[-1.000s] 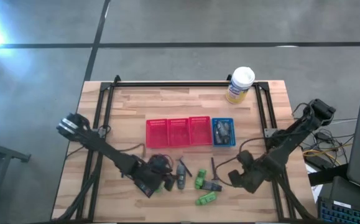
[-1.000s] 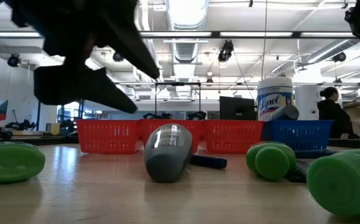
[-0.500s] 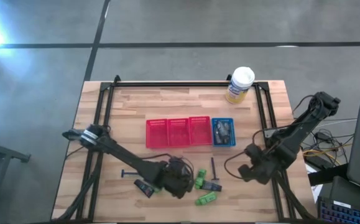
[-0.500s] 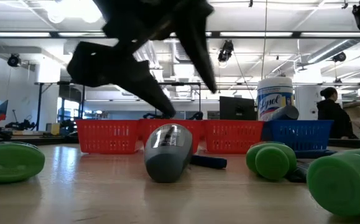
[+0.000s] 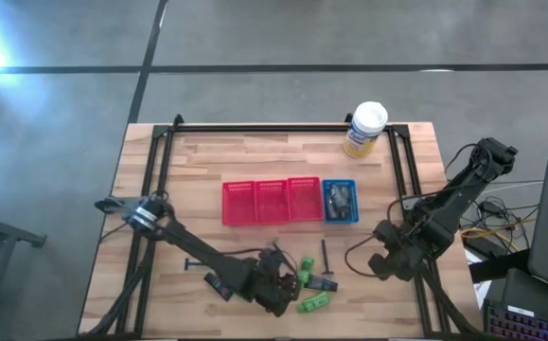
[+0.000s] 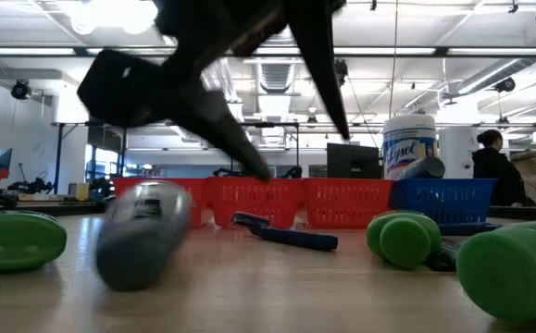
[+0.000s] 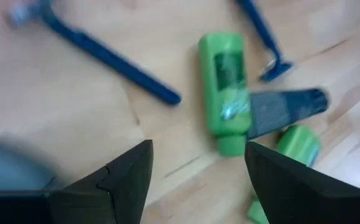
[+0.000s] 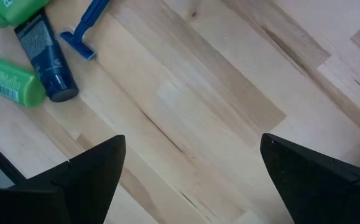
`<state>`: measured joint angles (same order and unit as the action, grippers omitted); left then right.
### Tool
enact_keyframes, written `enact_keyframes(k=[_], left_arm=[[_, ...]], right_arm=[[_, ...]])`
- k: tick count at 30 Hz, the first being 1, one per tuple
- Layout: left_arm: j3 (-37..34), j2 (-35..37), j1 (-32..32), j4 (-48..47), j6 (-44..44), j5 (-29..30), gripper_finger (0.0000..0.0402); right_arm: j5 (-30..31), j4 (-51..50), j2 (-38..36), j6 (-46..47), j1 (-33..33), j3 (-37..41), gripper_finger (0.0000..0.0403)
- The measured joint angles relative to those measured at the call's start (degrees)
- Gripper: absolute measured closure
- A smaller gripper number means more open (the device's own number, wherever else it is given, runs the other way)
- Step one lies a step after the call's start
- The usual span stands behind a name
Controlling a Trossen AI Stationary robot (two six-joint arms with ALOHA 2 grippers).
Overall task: Pick & Place Travel size toiletries
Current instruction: Put the gray deodorant into the blue bin
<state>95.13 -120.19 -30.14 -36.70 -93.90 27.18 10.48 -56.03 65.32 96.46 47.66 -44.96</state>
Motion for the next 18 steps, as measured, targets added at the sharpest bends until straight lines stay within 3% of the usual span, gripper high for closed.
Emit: enact_keyframes(k=[4, 8, 12, 18], left_arm=[[3.7, 0.3, 0.0, -5.5, 0.7, 1.5, 0.0142], [6.6, 0.4, -0.6, -13.0, -3.8, -2.8, 0.0142], [7.4, 0.3, -3.7, -19.7, -14.4, -4.8, 0.0142], [6.4, -0.5, -7.7, -19.7, -30.7, -5.4, 0.0154]], right_arm=[[0.0, 0.0, 0.0, -0.9, 0.0, 0.0, 0.0035], [0.0, 0.1, 0.0, -0.9, 0.0, 0.1, 0.0035], [0.1, 0.1, 0.0, -0.7, 0.0, 0.1, 0.0035], [0.4, 0.2, 0.0, -0.8, 0.0, 0.2, 0.0035]])
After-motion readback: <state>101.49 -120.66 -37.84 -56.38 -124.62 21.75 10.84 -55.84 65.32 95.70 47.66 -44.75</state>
